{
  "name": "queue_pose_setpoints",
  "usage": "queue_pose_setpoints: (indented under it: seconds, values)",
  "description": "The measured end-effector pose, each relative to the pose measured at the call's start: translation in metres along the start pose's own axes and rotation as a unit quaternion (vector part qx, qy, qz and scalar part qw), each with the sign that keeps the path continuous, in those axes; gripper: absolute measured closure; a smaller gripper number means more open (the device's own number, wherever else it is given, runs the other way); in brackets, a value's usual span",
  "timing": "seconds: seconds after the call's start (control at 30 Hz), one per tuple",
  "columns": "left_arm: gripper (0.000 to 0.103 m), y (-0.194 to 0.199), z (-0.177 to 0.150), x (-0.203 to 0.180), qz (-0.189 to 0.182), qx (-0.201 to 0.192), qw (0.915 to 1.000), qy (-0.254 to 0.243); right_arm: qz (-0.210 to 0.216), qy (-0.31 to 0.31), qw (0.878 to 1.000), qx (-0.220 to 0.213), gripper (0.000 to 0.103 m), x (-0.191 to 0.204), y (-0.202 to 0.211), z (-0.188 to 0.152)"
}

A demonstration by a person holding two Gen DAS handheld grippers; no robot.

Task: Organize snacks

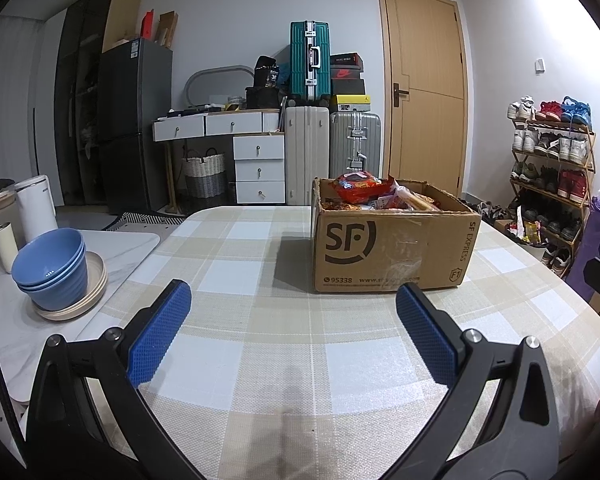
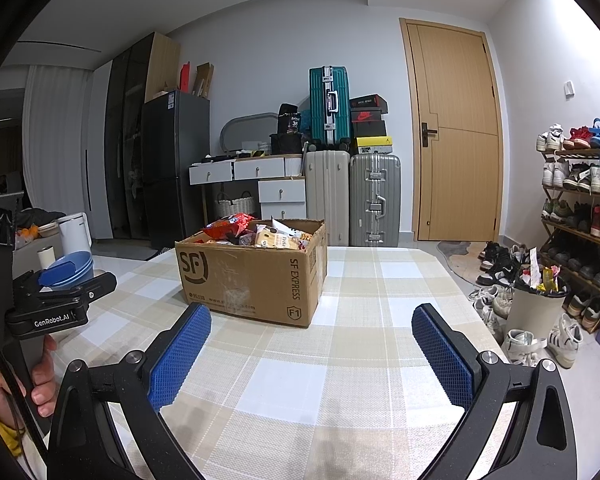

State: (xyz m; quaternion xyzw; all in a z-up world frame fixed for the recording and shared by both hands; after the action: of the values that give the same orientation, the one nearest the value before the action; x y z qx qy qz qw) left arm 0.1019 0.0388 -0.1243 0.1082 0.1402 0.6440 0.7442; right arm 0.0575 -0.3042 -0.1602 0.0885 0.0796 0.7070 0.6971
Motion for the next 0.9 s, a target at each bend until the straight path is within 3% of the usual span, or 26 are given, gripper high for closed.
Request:
queue_pose_setpoints:
  seconds: [0.4,0.73,0.9]
  values:
    - [0.000,0.0001,-0.0004,-0.0003,0.002,0.002,1.0000,0.000,-0.007,0.000,1.000,0.004,0.001,-0.0052,-0.0009,-0.0060]
    - [0.000,-0.0016,-0.0018,0.0016,0.033,0.008,0.9994,0.009,-0.008,0.000,1.000,0.005,0.001,-0.0041,-0.0013,-0.0049]
    - [0.000,-0.0004,-0.0020,0.0051,0.012,0.002,0.9996,0.027,-0.009,0.002,1.000,0.005,0.001,-0.0056,-0.0006,-0.0060]
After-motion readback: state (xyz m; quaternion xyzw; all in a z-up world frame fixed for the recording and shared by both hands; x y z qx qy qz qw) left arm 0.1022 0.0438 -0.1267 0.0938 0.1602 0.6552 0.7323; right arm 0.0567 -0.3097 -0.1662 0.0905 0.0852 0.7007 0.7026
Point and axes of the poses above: each gripper's, at about its wrist camera, not at the fingertips, and y roughly against the way its jaws point, x to its left, z to its top, the point moved 6 cm from there along -y, roughly the way its jaws point, and after that the axes turned 12 degrees about -z, right-handed, at the moved point
